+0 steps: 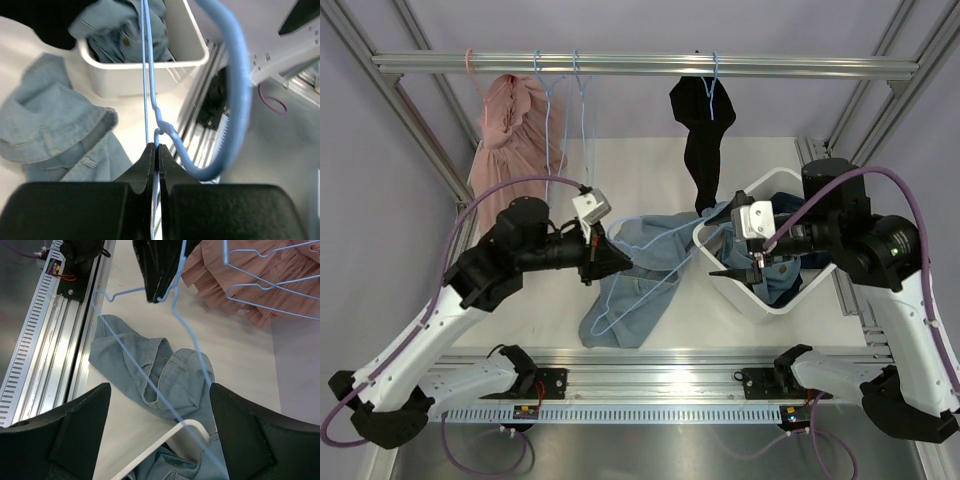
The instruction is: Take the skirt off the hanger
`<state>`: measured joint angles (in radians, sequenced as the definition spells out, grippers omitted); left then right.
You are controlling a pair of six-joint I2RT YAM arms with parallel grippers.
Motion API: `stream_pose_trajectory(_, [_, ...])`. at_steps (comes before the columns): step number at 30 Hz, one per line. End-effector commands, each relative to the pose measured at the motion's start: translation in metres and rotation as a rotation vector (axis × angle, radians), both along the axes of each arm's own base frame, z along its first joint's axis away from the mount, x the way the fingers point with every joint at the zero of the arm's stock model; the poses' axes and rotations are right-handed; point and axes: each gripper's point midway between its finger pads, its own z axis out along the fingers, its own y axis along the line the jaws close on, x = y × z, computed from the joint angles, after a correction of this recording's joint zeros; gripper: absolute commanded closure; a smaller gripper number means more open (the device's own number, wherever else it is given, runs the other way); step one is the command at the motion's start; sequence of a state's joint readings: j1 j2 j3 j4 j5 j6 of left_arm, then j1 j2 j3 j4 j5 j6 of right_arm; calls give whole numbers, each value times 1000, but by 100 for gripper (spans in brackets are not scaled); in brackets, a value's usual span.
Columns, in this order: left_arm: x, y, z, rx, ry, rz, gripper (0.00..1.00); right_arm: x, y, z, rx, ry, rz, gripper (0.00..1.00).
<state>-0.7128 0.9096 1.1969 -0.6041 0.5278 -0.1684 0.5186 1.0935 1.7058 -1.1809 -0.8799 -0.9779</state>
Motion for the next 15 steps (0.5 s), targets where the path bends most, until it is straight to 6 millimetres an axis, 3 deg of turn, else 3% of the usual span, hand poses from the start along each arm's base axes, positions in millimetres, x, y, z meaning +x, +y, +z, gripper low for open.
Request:
stream_pose_trajectory(1, [-20,-24,18,-29,-18,-133,100,15,7,-5,-47,5,-12,13])
stream_pose_trajectory(5, [-21,-45,15,-13,-1,-162,100,35,20,-19,-117,4,-59,17])
stream_pose_trajectory(9, [-24,-54,22,-29,-10,-189,100,39,28,-53,-225,71,-45,26])
stream_pose_trajectory(12, [-26,-54,27,-40,-13,-195,100,35,31,-78,-285,114,-34,47])
stream_pose_trajectory(15, [-26,-53,27,-39,-14,-186,100,32,34,-83,-274,133,-36,75])
